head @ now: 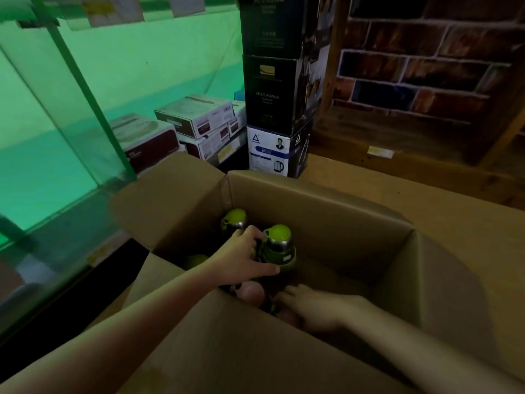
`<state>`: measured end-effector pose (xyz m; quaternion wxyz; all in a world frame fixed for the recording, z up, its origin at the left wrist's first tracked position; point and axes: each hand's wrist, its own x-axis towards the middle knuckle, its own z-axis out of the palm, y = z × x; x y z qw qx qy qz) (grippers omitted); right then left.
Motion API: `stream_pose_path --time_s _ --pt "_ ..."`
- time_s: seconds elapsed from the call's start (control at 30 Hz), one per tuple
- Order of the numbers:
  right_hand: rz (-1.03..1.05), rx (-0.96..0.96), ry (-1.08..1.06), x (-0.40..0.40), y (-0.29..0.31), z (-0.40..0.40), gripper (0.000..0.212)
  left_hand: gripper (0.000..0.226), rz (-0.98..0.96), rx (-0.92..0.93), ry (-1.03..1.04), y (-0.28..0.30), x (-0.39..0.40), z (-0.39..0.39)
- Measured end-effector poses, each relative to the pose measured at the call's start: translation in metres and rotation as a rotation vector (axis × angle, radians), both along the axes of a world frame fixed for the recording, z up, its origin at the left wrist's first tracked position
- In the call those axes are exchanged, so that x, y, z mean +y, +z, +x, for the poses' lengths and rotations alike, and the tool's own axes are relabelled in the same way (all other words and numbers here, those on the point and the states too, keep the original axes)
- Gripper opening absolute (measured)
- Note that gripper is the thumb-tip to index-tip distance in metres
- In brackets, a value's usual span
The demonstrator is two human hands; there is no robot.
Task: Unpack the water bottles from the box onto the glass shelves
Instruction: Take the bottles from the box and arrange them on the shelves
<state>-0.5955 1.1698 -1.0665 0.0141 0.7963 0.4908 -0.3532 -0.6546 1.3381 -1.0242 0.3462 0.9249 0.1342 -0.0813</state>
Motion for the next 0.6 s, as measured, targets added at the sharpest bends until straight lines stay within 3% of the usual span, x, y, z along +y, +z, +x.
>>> stream_pose_path --time_s 0.2,0.37,0.6 --pt "0.057 -0.043 -0.043 0.004 0.003 0.003 0.053 0.073 -0.044 -0.060 -0.004 0.002 -0.002 -0.004" --pt "0.239 -0.096 -0.162 0.001 0.031 0.017 0.062 0.080 -0.046 -0.088 -0.017 0.015 0.004 -0.009" --pt "0.358 -0.174 -0.168 0.010 0.082 0.025 0.056 0.084 -0.019 -0.115 -0.040 0.036 0.001 -0.009"
